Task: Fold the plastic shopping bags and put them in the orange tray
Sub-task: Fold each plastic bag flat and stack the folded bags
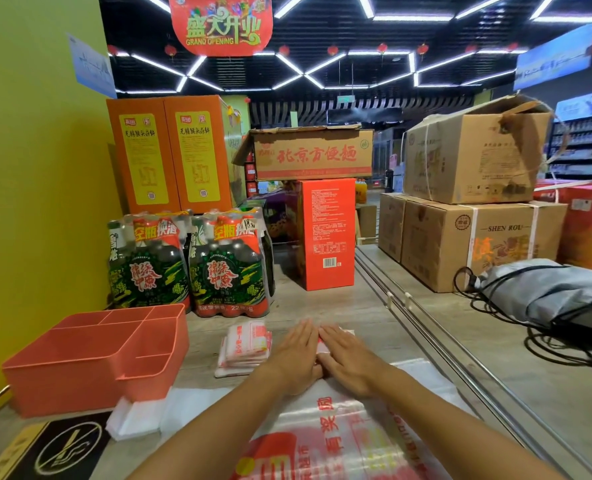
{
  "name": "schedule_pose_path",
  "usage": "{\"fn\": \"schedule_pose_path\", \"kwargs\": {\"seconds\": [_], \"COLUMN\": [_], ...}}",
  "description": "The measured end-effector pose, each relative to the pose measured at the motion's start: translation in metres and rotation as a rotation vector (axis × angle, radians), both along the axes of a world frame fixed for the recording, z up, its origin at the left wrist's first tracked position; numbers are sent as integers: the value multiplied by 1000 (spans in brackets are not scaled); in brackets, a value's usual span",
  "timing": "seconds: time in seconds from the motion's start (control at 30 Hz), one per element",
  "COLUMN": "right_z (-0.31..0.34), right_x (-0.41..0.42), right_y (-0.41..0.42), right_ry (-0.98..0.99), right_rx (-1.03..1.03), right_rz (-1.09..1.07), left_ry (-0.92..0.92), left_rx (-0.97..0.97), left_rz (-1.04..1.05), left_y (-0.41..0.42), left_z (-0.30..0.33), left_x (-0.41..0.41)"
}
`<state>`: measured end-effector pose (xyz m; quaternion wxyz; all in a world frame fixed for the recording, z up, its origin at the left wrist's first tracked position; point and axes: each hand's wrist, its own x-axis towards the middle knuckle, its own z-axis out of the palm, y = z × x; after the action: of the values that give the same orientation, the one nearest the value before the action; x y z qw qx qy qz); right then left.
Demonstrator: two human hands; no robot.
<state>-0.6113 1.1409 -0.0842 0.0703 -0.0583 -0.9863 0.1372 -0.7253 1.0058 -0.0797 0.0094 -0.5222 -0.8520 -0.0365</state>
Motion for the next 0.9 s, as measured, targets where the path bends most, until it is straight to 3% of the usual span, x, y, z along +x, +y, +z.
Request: {"fn": "schedule_pose_path", "kwargs": {"seconds": [0.37,0.53,0.73,0.9], "right_z": [-18,-12,40,73], "right_x": [5,5,9,33], "right_y": [-3,-6,-9,-19], "right_ry": [40,-42,-172,-91], "right_rx": [-30,-37,33,140], "right_rz": [-103,-114,-96,-157], "left_ry": [-129,-145,-147,-102], "left_rx": [109,48,-143,-26], "left_rz": [-47,-27,39,4], "left_y": [-13,-11,-6,-32], "left_z": [-16,-9,26,60], "left_x": [8,8,10,20]}}
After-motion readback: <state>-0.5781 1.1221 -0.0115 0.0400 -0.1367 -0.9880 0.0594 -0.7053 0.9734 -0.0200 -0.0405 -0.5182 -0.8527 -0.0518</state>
